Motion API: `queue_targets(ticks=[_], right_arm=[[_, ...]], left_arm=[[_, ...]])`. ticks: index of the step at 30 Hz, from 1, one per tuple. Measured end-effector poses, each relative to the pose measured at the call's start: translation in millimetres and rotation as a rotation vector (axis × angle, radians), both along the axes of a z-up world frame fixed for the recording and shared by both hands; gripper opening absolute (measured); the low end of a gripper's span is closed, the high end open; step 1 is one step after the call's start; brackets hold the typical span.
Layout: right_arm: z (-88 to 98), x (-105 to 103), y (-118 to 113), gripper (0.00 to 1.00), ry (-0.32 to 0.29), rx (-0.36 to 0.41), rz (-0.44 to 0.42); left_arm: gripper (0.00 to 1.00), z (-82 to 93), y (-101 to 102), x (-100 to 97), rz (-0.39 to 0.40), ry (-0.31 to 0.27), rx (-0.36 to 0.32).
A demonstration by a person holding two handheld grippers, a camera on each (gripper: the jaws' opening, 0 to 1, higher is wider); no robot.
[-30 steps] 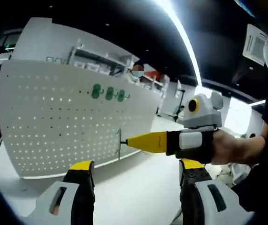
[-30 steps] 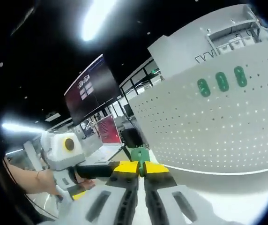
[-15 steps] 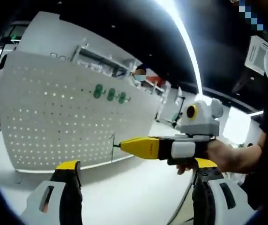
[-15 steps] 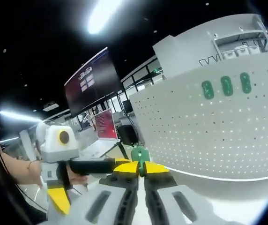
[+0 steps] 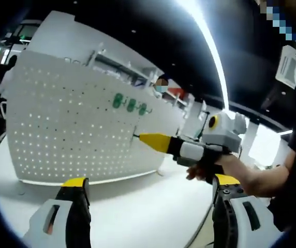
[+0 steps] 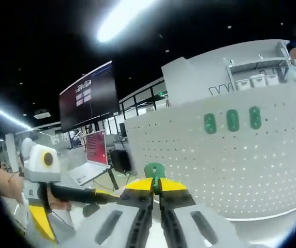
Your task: Insert the hook assembly into the mounting plate slot until the hook locks in place.
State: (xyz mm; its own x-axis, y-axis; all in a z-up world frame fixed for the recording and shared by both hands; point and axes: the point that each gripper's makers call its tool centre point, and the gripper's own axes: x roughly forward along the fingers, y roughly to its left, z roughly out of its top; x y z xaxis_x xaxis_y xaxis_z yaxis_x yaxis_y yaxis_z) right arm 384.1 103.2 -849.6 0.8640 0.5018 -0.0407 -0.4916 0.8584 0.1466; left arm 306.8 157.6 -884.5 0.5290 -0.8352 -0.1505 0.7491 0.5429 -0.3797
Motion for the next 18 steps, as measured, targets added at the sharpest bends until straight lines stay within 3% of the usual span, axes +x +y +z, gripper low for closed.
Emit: queue_targets(ticks=[8, 18], right_arm=[[20.7, 26, -39, 0.00, -0.104, -0.070, -0.129], [32.8, 49, -91, 0.00, -0.150, -0.085, -0.271]], left_arm=[[1.00, 0.7, 6, 0.7, 0.030, 0.009, -0.023], [0.99, 1.8, 12, 5.7, 0.048, 0.009, -0.027]])
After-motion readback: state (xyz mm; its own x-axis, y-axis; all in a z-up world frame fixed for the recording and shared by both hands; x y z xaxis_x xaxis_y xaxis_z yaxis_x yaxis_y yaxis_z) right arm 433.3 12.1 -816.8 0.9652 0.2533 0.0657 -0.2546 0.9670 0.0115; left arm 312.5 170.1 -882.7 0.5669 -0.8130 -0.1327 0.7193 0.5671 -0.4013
